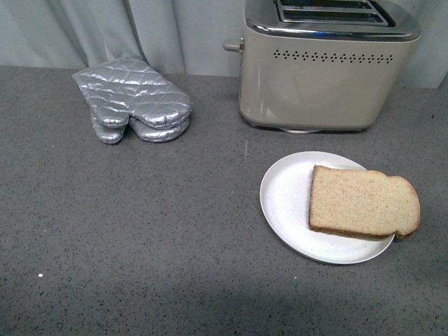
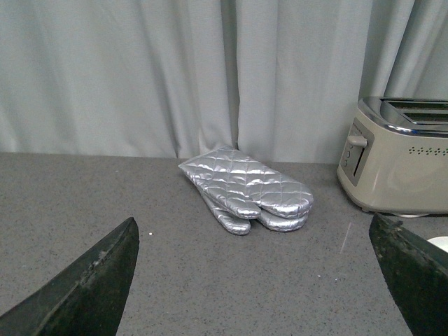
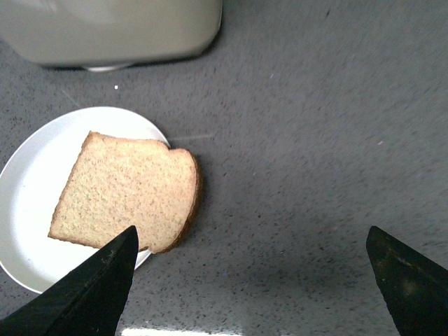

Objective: Put bread into toaster

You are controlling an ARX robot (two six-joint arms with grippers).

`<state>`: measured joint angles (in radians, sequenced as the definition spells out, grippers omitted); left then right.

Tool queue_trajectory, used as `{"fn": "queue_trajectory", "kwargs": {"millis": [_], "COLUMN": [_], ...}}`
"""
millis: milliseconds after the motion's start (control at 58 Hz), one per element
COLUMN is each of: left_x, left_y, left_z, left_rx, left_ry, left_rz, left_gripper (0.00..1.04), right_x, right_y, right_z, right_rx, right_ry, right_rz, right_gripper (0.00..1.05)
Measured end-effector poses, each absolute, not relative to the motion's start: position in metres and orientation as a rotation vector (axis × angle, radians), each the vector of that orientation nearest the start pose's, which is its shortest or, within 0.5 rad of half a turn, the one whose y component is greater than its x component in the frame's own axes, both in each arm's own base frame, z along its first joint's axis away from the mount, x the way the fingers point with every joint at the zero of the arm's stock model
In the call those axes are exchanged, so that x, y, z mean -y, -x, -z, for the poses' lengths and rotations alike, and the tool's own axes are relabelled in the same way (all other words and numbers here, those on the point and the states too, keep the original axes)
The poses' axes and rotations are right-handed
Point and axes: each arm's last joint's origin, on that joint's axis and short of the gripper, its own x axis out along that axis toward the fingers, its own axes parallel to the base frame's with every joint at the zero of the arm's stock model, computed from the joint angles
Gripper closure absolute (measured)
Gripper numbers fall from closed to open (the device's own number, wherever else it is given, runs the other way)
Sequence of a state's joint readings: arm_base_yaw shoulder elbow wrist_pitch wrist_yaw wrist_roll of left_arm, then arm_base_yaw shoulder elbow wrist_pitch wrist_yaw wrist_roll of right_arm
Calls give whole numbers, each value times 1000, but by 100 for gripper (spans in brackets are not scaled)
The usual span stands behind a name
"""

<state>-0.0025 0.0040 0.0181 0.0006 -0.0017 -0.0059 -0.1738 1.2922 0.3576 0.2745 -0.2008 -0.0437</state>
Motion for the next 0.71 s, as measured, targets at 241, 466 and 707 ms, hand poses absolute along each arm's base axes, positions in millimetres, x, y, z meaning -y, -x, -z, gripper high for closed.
{"fn": "queue_trajectory", "kwargs": {"millis": [241,466,707], "left_x": [0,0,0], "left_y": [-97,-97,-97], "left_z": [-169,-169,-169], "left_rx": [15,15,15], "left_ry": [6,6,5], "left_rz": [1,1,1], "left_gripper": [7,7,7], "right_x": [43,41,29], "right_y": [-264,-293,-315], "right_z": [-106,-78,-63], "right_rx": [-819,-924,-981], "right_ry": [-283,-411,-449], "right_rz": [-115,-159,-187], "right_gripper": [10,10,10]}}
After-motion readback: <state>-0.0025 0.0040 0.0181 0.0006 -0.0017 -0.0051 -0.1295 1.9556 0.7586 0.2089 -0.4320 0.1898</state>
